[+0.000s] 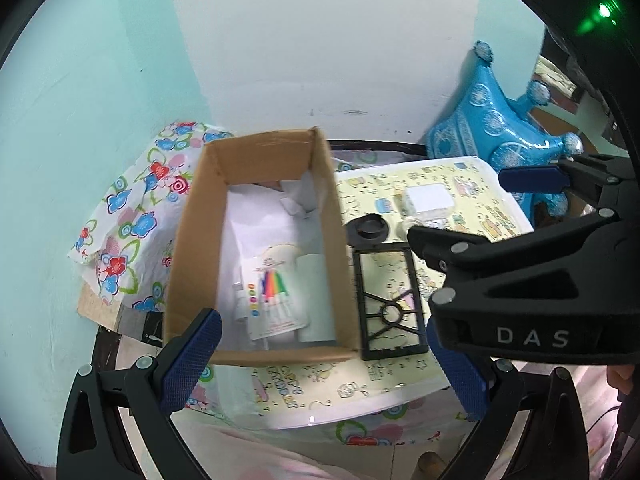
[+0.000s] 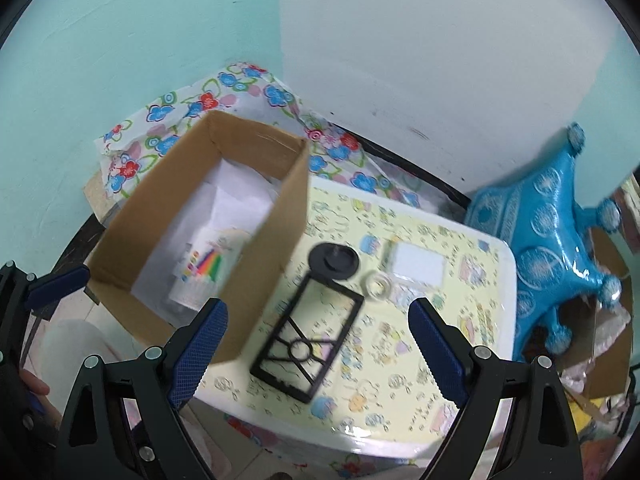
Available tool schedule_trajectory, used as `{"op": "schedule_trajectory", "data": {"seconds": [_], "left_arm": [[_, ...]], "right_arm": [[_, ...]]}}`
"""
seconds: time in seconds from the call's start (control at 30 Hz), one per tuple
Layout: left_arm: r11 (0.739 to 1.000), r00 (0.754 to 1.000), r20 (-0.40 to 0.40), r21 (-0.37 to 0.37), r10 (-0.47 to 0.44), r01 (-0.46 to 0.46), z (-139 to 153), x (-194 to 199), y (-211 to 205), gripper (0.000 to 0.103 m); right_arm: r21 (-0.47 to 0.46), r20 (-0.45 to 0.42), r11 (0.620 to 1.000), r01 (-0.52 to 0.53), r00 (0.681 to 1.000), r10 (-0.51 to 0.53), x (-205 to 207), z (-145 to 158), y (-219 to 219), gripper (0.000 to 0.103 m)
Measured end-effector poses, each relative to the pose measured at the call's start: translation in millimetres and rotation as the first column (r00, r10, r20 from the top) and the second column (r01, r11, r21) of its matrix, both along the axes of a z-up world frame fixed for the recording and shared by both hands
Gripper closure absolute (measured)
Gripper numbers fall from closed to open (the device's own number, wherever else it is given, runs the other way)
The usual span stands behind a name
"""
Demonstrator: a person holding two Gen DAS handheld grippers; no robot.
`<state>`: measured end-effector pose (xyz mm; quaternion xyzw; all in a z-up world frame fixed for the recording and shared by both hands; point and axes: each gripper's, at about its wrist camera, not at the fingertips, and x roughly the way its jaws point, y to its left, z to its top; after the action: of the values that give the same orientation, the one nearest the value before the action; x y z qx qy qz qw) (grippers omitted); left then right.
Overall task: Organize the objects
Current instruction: 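Move both grippers away from the box toward the black grid frame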
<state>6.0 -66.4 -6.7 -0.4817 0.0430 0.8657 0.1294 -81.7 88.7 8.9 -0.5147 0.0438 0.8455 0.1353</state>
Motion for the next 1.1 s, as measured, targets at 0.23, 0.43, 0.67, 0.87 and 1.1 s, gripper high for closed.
{"op": "schedule_trajectory", "data": {"seconds": [0.23,0.43,0.67,0.87,1.1], "left_arm": [[0.999,0.999,0.006,0.002,-0.035,0.035,-1,11,32,0.000],[0.996,0.996,0.011,0.009,-0.090,0.090,-8,12,65,0.000],[0.987,0.987,0.024,0.023,-0.157,0.156,-22,8,98,0.000],[0.984,0.984,0.027,0.014,-0.177,0.176,-40,4,114,0.000],[0.990,0.989,0.050,0.021,-0.139,0.138,-62,-7,122,0.000]], "right_arm": [[0.023,0.012,0.999,0.023,1.000,-0.023,31,-4,14,0.010],[0.003,0.020,0.997,0.073,0.997,-0.073,56,-15,39,0.010],[-0.042,0.040,0.988,0.149,0.988,-0.147,75,-34,72,0.010],[-0.069,0.043,0.974,0.215,0.976,-0.212,84,-54,98,0.010],[-0.080,0.053,0.975,0.205,0.978,-0.202,82,-79,116,0.010]]}}
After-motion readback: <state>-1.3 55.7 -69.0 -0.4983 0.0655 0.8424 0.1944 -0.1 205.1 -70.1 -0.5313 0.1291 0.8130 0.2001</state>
